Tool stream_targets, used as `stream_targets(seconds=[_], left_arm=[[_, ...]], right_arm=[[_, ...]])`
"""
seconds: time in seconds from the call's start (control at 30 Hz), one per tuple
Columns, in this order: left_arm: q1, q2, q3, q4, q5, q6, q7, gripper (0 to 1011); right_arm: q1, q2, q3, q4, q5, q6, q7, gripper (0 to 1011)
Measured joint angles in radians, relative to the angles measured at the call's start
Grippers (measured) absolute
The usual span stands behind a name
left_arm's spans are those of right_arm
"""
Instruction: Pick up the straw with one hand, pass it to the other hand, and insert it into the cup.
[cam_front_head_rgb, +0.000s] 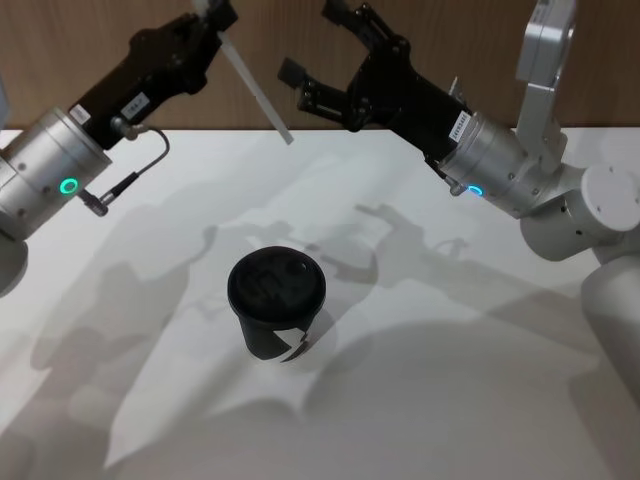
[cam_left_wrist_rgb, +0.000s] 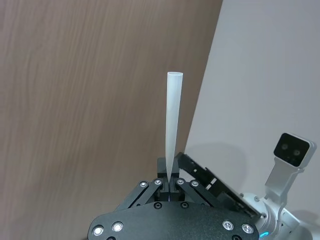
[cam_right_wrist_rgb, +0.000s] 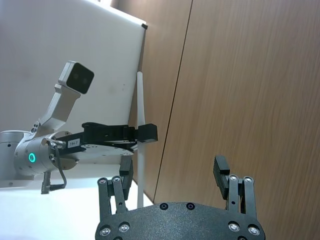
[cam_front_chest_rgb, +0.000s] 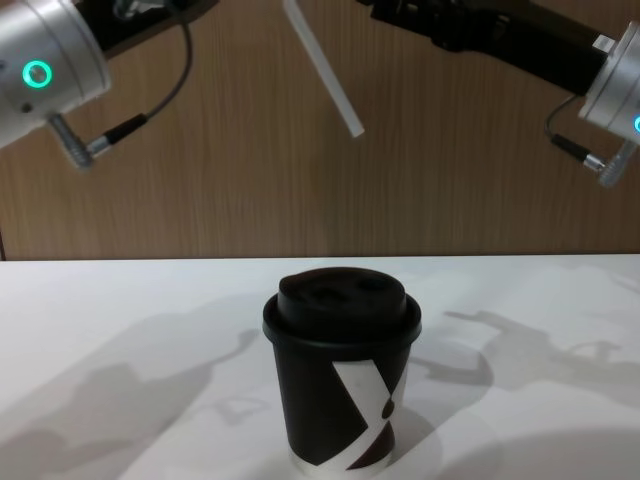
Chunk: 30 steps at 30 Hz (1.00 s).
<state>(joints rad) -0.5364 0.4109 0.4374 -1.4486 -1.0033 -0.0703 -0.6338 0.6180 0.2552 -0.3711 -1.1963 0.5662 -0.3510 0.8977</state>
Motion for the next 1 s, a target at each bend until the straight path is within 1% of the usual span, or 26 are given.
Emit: stream_targets(seconds=[0.2,0.47,0.83,1.0], left_arm=[[0.016,0.022,-0.014,-0.007,0.001,0.000,-0.008,4],[0.027,0.044,-0.014,-0.014,0.001,0.010,-0.039,4],[0.033,0.081,0.015,-0.037,0.001,0.034,-0.106,4],[0.033,0.100,0.029,-0.052,0.009,0.040,-0.133,4]], right_arm=[[0.000,0.000,0.000,0.000,0.000,0.000,0.000,1001],[0.000,0.000,0.000,0.000,0.000,0.000,0.000,1001],[0.000,0.000,0.000,0.000,0.000,0.000,0.000,1001],[0.000,0.000,0.000,0.000,0.000,0.000,0.000,1001]])
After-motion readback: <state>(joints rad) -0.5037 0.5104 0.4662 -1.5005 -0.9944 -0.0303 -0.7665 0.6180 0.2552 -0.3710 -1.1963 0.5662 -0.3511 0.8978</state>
